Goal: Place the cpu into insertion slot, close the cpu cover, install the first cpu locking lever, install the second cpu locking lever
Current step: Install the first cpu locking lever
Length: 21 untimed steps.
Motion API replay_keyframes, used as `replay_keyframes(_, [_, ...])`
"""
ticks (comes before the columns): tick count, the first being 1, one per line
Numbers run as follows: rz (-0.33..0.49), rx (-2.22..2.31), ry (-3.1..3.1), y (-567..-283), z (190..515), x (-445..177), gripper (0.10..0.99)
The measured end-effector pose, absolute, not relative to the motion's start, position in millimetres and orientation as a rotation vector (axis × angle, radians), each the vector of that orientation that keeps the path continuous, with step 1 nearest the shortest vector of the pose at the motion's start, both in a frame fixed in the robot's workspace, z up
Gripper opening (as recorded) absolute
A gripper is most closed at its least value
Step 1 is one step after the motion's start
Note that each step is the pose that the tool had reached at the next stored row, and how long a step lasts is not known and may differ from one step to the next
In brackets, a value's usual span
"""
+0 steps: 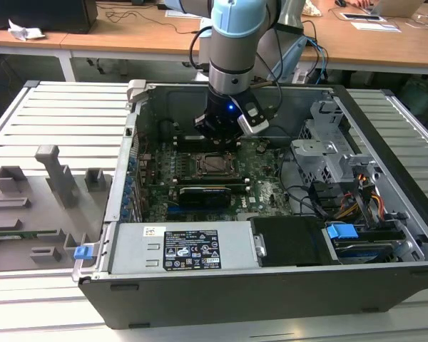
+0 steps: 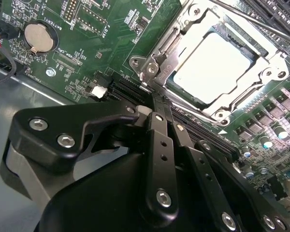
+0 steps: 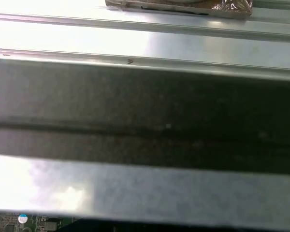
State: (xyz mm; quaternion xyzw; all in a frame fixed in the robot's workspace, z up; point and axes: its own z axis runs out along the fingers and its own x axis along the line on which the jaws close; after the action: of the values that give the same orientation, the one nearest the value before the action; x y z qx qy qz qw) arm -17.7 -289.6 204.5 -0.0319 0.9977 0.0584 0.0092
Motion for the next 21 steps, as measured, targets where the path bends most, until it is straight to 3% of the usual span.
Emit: replay_keyframes(21, [0.154, -0.100, 3.118, -289.5, 204.5, -17.3, 0.106])
